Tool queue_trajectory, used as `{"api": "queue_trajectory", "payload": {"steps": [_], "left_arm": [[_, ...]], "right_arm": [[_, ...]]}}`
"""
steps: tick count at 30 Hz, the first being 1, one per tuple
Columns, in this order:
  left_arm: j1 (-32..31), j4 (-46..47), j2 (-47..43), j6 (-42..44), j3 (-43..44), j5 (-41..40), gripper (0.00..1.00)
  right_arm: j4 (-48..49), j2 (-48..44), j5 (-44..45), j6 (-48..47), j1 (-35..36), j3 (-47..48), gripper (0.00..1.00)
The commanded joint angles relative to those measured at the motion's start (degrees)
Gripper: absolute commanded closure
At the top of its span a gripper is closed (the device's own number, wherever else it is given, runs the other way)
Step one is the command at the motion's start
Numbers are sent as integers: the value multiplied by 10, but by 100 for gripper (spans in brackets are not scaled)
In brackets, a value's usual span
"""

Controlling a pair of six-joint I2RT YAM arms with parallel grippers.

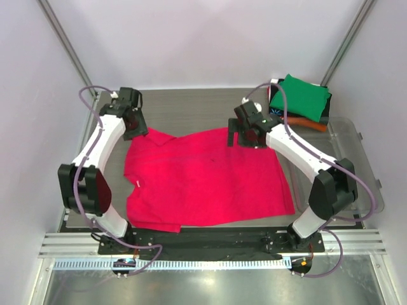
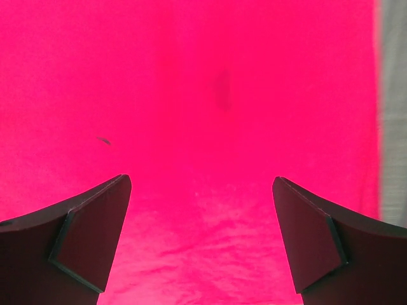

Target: Fold and stack the t-shirts

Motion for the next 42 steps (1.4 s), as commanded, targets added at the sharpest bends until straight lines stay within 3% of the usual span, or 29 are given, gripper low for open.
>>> {"api": "queue_trajectory", "payload": {"steps": [1,6,14,29,32,35,39,42], "left_arm": [[3,84,56,-31,-44,57,51],[6,144,106,-73,-43,111,53],[8,177,195,-126,8,120,51],[9,188,246,-158,0,97,52],[8,202,255,-162,-1,100,58],[9,209,260,-166,10,99,72],[9,203,272,-164,48,93,99],[9,181,288,-164,95,86,100]], "right_arm": [[69,-8,-46,34,8,-65,0],[90,-39,-59,32,16,-123,0],[91,-109,-61,20,16,-185,0],[57,-142,-43,-14,-9,-182,0],[57,-137,-46,-14,-9,-188,0],[57,-140,-43,-16,-9,-196,0],[55,-141,-37,-21,-11,-201,0],[55,-138,-36,-25,-13,-201,0]]}}
